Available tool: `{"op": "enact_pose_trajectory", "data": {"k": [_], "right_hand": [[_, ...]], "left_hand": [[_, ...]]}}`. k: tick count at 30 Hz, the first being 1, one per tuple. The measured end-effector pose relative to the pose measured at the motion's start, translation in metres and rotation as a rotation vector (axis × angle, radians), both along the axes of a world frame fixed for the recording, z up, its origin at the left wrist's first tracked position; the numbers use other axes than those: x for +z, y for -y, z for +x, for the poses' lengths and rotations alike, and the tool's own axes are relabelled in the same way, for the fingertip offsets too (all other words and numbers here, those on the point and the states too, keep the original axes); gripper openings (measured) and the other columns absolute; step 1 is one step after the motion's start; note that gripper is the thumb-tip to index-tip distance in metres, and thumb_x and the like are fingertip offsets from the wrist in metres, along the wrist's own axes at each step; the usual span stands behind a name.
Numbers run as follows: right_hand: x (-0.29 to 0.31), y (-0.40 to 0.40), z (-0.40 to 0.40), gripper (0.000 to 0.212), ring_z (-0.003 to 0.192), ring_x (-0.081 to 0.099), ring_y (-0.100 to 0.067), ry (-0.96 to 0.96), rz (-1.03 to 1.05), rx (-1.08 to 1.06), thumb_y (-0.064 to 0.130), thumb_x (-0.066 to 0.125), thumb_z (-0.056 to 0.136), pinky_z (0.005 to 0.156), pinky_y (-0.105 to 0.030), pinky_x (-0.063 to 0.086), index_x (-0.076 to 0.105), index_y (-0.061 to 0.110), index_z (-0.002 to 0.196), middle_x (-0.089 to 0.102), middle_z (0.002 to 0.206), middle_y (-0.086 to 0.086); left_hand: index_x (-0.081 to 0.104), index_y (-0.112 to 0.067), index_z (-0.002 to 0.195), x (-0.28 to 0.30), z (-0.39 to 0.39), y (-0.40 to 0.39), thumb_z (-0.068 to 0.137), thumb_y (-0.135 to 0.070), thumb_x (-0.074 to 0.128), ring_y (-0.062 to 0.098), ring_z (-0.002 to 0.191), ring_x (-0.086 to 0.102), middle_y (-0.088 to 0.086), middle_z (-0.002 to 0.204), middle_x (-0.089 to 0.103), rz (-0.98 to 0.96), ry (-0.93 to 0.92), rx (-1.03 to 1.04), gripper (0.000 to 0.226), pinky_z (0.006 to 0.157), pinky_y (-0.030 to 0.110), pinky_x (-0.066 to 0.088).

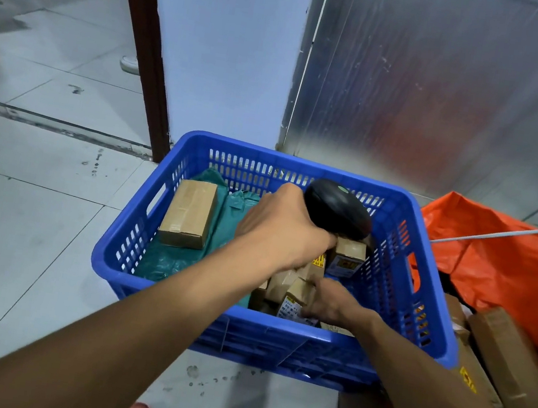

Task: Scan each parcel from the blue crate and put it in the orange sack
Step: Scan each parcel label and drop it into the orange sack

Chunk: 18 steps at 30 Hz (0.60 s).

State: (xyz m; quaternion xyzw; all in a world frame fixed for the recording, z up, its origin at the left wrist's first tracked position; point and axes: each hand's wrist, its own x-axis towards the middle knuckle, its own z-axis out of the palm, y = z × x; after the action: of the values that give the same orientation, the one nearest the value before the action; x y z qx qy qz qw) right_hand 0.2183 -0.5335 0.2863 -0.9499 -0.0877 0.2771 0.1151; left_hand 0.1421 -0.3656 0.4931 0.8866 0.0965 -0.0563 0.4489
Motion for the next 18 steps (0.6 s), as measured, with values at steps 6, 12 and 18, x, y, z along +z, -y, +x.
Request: {"op": "enact_pose_trajectory", "data": {"k": [6, 12, 18], "right_hand": [[0.047, 0.033, -0.003, 0.065, 0.087, 0.058, -0.013, 0.025, 0.118, -0.128, 0.032, 0.081, 0.08, 0.064, -0.02, 0.045, 0.047, 0.016, 0.134, 0.058, 0.106, 0.001], [0.084, 0.06, -0.004, 0.064, 0.093, 0.059, -0.018, 0.134, 0.195, -0.284, 0.027, 0.084, 0.077, 0.075, -0.025, 0.045, 0.052, 0.011, 0.13, 0.059, 0.106, -0.002], [0.11, 0.088, -0.006, 0.057, 0.093, 0.067, -0.022, 0.185, 0.301, -0.421, 0.027, 0.084, 0.075, 0.083, -0.039, 0.059, 0.057, 0.011, 0.122, 0.067, 0.106, -0.005]], "left_hand": [[0.074, -0.021, 0.095, -0.002, 0.0, -0.001, 0.077, -0.025, 0.079, 0.018, 0.082, 0.071, -0.001, 0.08, 0.075, 0.006, 0.007, -0.017, 0.019, 0.081, 0.039, 0.06], [0.073, -0.02, 0.092, -0.005, 0.0, 0.002, 0.078, -0.022, 0.08, 0.017, 0.07, 0.068, 0.0, 0.076, 0.073, 0.02, -0.007, -0.048, 0.016, 0.068, 0.033, 0.058], [0.073, -0.02, 0.091, -0.005, -0.003, 0.005, 0.076, -0.027, 0.083, 0.017, 0.067, 0.066, 0.0, 0.072, 0.069, 0.02, -0.002, -0.069, 0.02, 0.068, 0.034, 0.058]]}}
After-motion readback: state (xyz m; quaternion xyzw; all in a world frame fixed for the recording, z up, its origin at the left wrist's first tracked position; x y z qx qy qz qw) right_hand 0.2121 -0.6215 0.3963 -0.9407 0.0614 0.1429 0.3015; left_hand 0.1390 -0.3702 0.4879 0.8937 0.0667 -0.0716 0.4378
